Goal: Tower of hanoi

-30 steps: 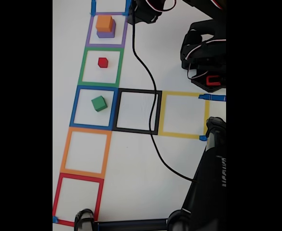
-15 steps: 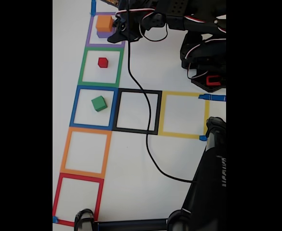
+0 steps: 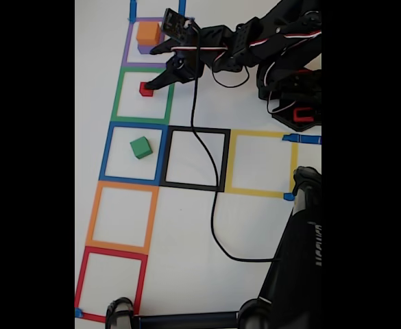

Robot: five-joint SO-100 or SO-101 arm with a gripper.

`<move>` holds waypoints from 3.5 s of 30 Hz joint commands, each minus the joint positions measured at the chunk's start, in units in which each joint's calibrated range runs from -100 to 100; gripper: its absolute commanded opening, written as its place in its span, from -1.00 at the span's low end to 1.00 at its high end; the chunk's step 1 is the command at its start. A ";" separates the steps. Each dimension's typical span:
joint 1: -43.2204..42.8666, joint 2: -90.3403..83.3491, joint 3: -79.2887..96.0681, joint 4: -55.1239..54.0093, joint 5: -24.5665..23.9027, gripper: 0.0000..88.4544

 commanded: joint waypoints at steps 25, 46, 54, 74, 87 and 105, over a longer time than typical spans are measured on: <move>-0.01 48.71 -13.07 -37.43 0.36 -0.28; -6.15 57.11 -19.80 -39.38 0.36 -0.48; -6.34 55.90 -20.80 -37.11 0.36 -0.65; -7.30 53.48 -22.71 -33.38 0.36 -0.92; -5.86 34.02 -21.07 -15.00 0.36 -0.96; -6.63 -19.68 -31.80 55.76 -2.68 -0.95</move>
